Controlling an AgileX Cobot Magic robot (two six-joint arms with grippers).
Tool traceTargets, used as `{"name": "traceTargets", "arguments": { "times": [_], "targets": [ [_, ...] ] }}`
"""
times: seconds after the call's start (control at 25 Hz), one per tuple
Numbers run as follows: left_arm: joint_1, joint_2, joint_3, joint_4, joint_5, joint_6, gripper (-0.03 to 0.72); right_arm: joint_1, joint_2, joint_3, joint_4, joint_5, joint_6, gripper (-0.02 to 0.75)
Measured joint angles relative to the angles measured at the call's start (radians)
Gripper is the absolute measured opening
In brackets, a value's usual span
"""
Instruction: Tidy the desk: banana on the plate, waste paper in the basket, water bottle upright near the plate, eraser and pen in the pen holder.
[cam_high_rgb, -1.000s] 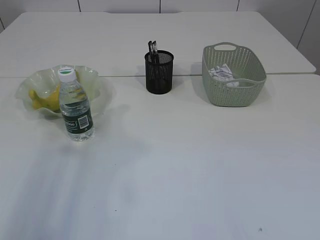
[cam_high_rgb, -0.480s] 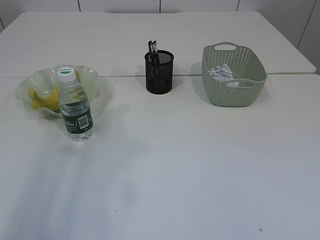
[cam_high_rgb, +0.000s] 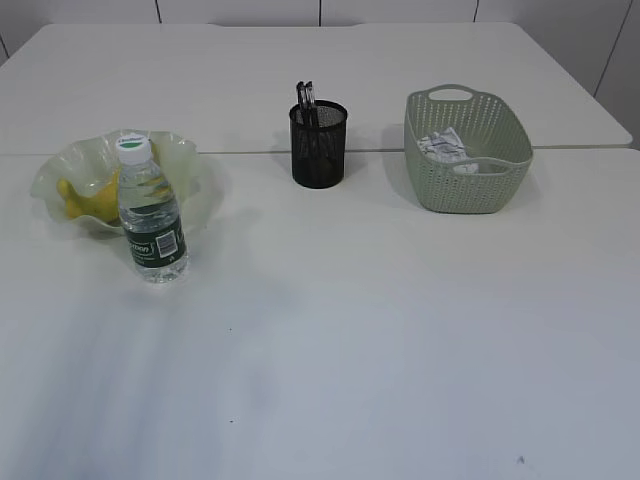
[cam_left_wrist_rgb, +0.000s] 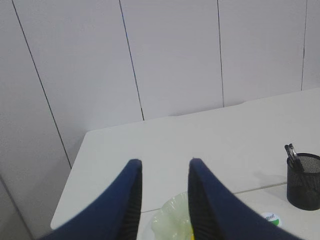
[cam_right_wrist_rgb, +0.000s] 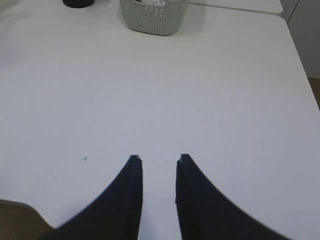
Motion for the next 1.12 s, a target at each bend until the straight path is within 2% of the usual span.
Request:
{"name": "traceTargets", "arguments": {
  "times": [0.76,0.88,1.12],
  "targets": [
    [0.0,0.0,0.0,-0.022,-0.082,-0.002,0.216,0.0,0.0,0.0,0.0,0.0,0.0,0.174],
    [0.0,0.0,0.0,0.039,-0.084,-0.096,0.216,0.0,0.0,0.0,0.0,0.0,0.0,0.174],
    [0.0,0.0,0.0,0.311,-0.084,-0.388,0.216,0.0,0.0,0.0,0.0,-0.001,0.0,0.174]
  ]
}}
